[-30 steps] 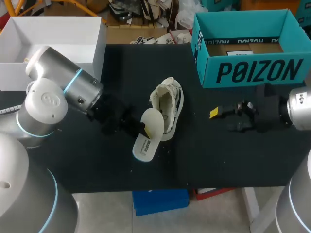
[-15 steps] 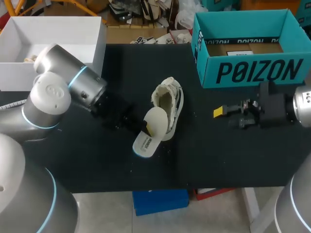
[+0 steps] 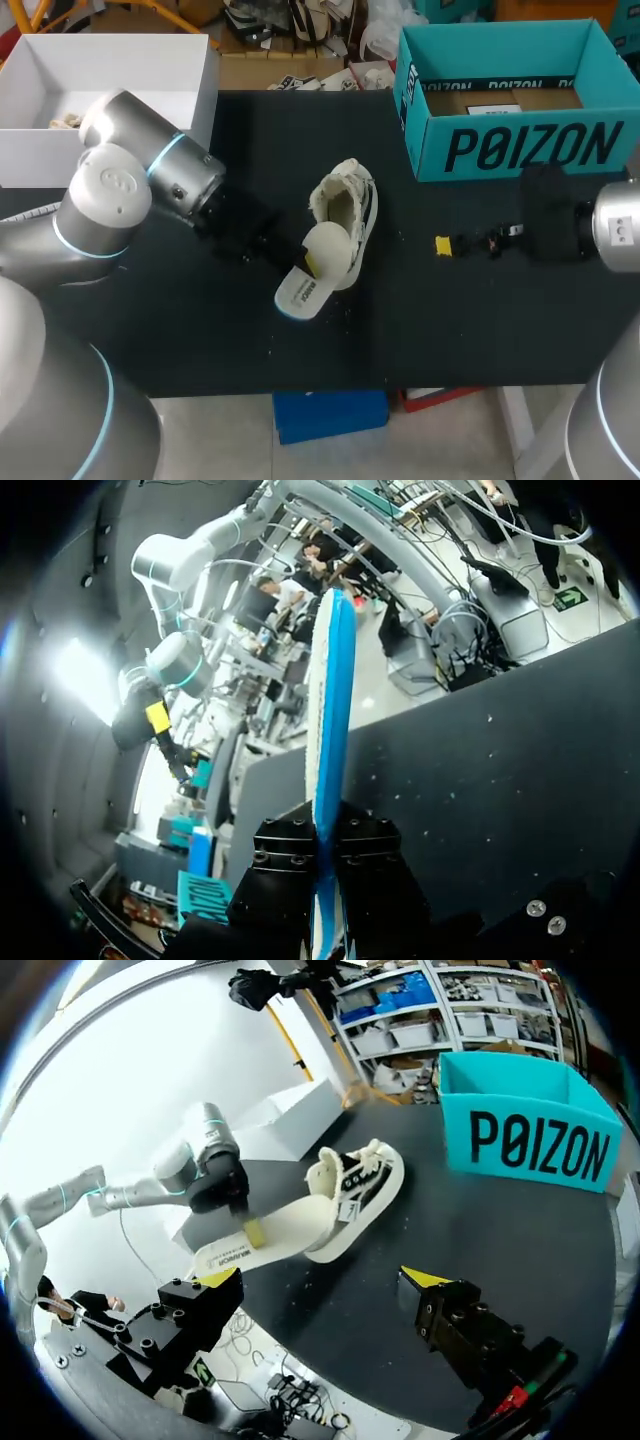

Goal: Take the shoe out of the shoebox, open the shoe tongue, remove and reinsert the insole, then place the shoe into the shoebox

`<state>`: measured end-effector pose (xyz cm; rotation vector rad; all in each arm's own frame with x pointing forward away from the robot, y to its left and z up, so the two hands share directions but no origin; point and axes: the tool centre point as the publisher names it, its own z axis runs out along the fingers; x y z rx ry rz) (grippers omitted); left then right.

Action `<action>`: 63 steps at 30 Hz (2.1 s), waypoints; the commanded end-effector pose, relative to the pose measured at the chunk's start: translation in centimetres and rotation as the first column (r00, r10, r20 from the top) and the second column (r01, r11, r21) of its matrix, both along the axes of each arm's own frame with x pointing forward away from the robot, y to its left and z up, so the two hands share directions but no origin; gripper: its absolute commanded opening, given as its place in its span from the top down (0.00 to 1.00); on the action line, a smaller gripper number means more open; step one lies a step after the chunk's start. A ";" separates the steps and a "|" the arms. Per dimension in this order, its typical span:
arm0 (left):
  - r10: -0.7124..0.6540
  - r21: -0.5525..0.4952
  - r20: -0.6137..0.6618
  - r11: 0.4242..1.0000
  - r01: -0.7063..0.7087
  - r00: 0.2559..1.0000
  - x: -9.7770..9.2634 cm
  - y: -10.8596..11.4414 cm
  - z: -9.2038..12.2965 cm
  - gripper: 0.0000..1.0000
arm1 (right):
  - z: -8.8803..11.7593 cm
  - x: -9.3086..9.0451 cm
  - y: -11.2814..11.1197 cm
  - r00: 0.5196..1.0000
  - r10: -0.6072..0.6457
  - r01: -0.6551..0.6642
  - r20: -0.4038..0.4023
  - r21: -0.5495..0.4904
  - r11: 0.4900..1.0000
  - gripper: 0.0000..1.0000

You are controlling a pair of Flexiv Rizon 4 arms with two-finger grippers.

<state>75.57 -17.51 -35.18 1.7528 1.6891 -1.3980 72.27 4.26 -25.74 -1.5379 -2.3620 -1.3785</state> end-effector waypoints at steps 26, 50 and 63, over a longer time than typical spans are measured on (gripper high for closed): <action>-0.007 0.117 -0.051 0.993 0.013 0.999 1.8 -1.6 0.5 1.00 | -0.2 -0.7 0.2 0.999 -0.005 0.006 0.051 -0.013 1.000 0.00; -0.040 0.198 0.023 0.980 0.035 0.999 4.8 -2.8 0.6 1.00 | -0.2 -0.7 0.2 0.999 -0.005 0.006 0.051 -0.013 1.000 0.00; 0.007 0.221 0.067 0.975 -0.021 0.998 6.3 -3.5 -0.8 1.00 | -0.2 -0.7 0.2 0.999 -0.005 0.006 0.051 -0.013 1.000 0.00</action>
